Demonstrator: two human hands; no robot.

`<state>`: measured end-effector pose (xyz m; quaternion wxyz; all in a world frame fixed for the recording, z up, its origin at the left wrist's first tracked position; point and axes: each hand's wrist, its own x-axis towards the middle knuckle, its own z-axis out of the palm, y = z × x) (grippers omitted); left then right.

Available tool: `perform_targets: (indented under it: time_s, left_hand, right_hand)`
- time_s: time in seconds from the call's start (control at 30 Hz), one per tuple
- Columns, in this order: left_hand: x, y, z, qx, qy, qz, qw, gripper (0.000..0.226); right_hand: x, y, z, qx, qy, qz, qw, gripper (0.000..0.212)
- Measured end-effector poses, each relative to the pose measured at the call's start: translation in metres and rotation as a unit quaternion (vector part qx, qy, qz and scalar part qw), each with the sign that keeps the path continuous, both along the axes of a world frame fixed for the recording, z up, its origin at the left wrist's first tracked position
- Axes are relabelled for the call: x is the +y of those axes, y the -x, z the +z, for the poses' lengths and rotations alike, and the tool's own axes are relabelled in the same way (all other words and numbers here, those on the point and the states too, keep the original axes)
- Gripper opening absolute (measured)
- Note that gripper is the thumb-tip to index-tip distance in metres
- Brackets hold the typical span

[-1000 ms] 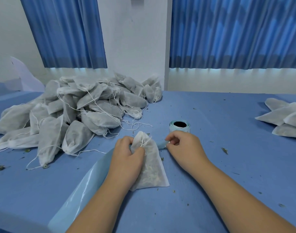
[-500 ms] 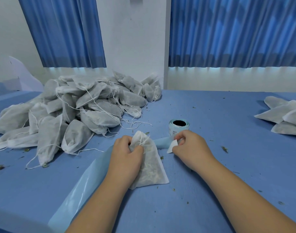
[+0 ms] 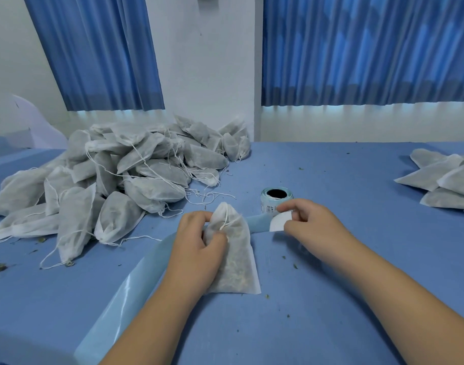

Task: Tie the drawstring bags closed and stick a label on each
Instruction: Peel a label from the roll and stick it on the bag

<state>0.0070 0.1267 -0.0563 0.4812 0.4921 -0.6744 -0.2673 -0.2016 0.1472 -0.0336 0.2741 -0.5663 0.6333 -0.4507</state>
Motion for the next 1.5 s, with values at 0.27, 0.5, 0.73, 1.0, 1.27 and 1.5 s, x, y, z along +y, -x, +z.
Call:
perform_targets:
  time_s: [0.27,0.5,0.73,1.0,1.27,1.5]
  left_hand:
    - [0.009,0.005,-0.003,-0.045,-0.005,-0.089,0.995,0.026]
    - [0.008,0.037,0.015,-0.046,-0.05,-0.129,0.989,0.024]
    - [-0.013,0.106,0.044,0.046,-0.104,-0.216,0.97,0.019]
    - [-0.028,0.168,0.034,0.036,-0.158,-0.292,0.943,0.031]
    - [-0.038,0.161,0.022,0.129,-0.239,-0.362,0.892,0.037]
    - [-0.036,0.162,0.022,0.205,-0.287,-0.387,0.852,0.037]
  right_hand:
    - [0.027,0.013,0.025,-0.18,0.052,0.127,0.974,0.034]
    - [0.037,0.018,0.034,-0.194,0.069,0.211,0.956,0.034]
    - [0.033,0.059,0.044,-0.182,0.149,0.085,0.968,0.034]
    - [0.022,0.098,0.021,-0.165,0.181,-0.06,0.968,0.035]
    - [0.02,0.097,0.015,0.086,0.248,-0.078,0.962,0.026]
    - [0.025,0.098,0.015,0.291,0.348,-0.071,0.889,0.02]
